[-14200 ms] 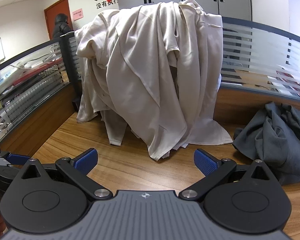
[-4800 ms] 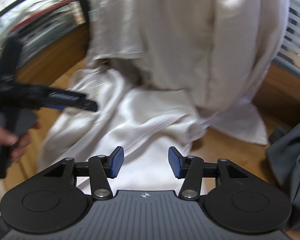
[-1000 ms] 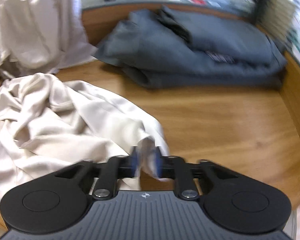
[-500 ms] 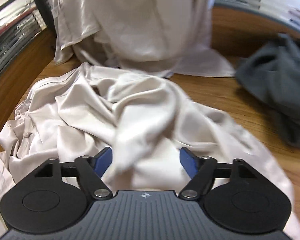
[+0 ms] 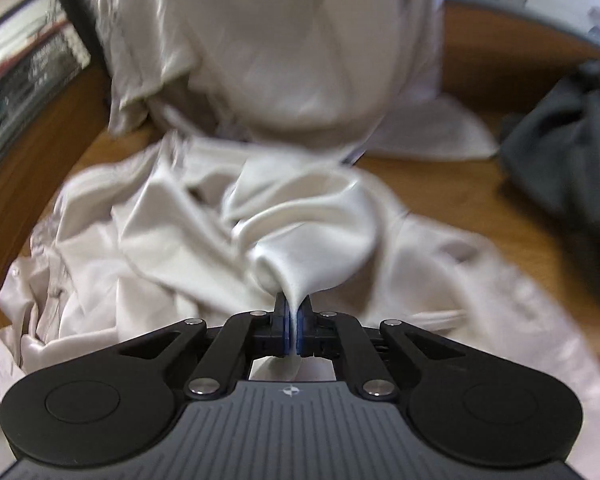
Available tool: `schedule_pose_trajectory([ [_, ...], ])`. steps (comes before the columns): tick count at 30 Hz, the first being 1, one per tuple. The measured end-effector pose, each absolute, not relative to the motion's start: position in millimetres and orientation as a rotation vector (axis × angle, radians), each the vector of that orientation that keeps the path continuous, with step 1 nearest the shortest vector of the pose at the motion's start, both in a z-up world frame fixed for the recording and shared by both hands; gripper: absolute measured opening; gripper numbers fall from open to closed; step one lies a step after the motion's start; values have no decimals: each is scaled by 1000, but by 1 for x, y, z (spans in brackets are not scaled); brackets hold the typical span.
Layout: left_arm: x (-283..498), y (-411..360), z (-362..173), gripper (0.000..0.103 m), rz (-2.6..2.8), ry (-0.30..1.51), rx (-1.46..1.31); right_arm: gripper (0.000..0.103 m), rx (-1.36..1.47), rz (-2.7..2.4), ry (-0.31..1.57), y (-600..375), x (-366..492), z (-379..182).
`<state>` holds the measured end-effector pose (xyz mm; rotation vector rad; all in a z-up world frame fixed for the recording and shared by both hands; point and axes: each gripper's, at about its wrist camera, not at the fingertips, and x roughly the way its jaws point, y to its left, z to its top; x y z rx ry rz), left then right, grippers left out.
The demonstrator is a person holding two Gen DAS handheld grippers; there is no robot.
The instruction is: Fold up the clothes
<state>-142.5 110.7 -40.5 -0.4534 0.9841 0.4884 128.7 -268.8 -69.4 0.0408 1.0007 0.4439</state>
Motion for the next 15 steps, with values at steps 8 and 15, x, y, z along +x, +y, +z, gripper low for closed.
schedule_pose_trajectory([
  [8,-91,94,-63,69,356,1018,-415,3,53,218,854,-376,120,-8],
  [15,-44,73,-76,69,235,1046,-382,3,54,-92,783,-476,111,19],
])
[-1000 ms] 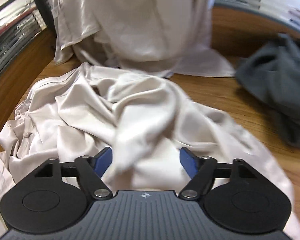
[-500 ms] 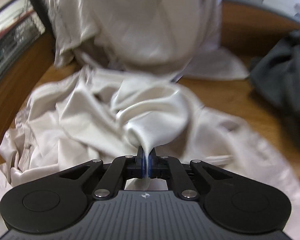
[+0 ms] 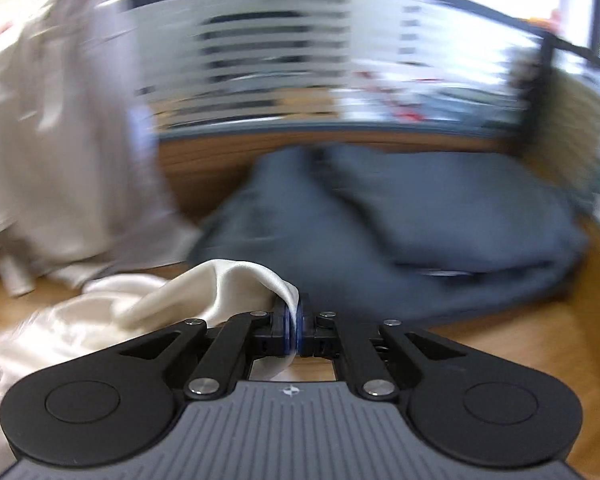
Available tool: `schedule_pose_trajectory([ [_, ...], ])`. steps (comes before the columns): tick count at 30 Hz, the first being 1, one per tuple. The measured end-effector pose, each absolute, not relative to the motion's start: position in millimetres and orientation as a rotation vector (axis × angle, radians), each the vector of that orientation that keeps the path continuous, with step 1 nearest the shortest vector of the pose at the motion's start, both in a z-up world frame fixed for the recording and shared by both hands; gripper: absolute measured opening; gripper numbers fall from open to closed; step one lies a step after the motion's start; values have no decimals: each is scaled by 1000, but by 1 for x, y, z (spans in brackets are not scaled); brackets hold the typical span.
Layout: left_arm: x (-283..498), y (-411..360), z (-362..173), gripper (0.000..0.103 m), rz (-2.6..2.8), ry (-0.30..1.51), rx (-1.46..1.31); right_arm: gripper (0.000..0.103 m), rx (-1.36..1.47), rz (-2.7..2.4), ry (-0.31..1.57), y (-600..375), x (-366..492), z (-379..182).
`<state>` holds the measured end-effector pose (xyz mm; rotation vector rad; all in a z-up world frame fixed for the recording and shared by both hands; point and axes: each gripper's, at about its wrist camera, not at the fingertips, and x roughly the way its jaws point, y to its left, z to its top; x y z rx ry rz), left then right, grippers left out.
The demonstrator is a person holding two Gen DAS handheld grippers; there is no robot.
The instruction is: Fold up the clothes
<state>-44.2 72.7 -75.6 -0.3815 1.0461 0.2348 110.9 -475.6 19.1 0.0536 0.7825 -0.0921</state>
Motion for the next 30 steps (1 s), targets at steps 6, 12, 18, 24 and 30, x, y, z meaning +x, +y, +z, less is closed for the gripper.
schedule_pose_trajectory([
  [6,-12,56,-87,69,162,1073,-353,5,53,-227,856,-529,100,11],
  [12,21,49,-103,69,141,1101,-336,47,-13,-166,915,-502,94,-8],
  [18,52,48,-120,69,147,1135,-387,55,-53,-64,927,-457,101,-15],
  [24,68,43,-130,50,128,1128,-408,56,-32,50,945,-412,106,-17],
  [30,52,46,-114,4,53,1063,-422,56,-4,200,964,-362,106,-22],
])
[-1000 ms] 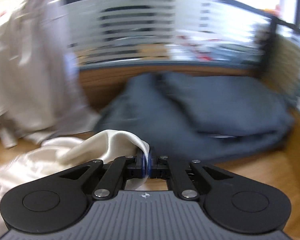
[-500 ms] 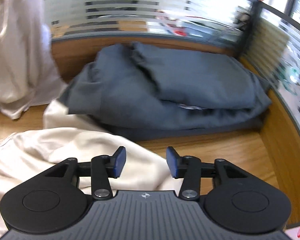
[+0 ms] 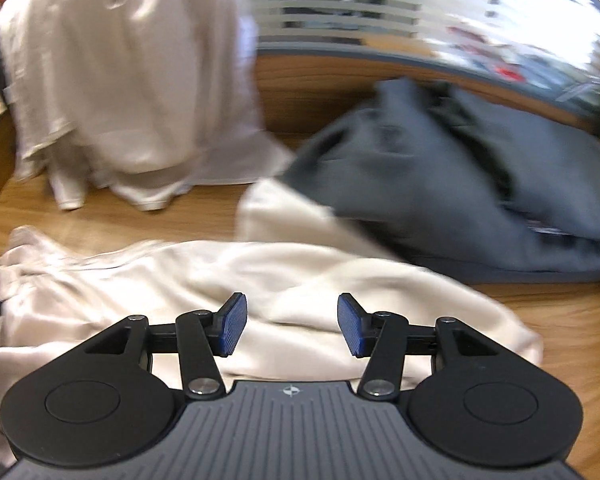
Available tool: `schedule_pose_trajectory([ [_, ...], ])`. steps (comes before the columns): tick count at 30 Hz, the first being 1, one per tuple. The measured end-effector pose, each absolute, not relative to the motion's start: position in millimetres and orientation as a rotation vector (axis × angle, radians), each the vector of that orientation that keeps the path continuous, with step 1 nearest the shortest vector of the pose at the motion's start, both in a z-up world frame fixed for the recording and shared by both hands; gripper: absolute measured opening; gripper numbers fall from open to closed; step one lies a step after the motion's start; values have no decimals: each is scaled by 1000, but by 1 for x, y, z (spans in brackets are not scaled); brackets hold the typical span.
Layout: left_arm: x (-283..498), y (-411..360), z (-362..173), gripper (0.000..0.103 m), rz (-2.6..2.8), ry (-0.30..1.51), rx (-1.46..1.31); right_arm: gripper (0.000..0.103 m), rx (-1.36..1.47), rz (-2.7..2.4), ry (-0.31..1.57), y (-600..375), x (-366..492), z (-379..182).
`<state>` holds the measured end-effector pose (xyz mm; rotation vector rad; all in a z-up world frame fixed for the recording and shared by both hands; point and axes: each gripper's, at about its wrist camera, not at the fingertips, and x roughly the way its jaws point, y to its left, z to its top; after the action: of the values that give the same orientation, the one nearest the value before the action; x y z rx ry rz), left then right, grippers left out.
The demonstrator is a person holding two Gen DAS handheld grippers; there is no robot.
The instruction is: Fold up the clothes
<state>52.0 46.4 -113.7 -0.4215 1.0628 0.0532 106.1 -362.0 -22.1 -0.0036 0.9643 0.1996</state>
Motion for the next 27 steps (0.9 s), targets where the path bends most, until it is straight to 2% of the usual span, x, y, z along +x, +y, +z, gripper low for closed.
schedule_pose_trajectory([
  [10,13,67,-76,3,3,935,-524,57,15,634,981,-249,95,-17],
  [14,9,71,-50,3,-28,878,-561,67,-46,852,959,-205,80,-11],
  [18,14,60,-24,3,-92,831,-556,70,-87,950,930,-173,75,-6],
  [20,17,49,-12,4,-137,811,-541,77,-102,977,902,-159,75,-3],
  [24,24,27,11,3,-226,769,-509,78,-125,1001,840,-141,73,2],
  [25,25,22,15,3,-244,760,-501,71,-129,994,825,-140,74,2],
  [27,29,11,22,4,-277,745,-482,18,-124,976,829,-142,76,1],
])
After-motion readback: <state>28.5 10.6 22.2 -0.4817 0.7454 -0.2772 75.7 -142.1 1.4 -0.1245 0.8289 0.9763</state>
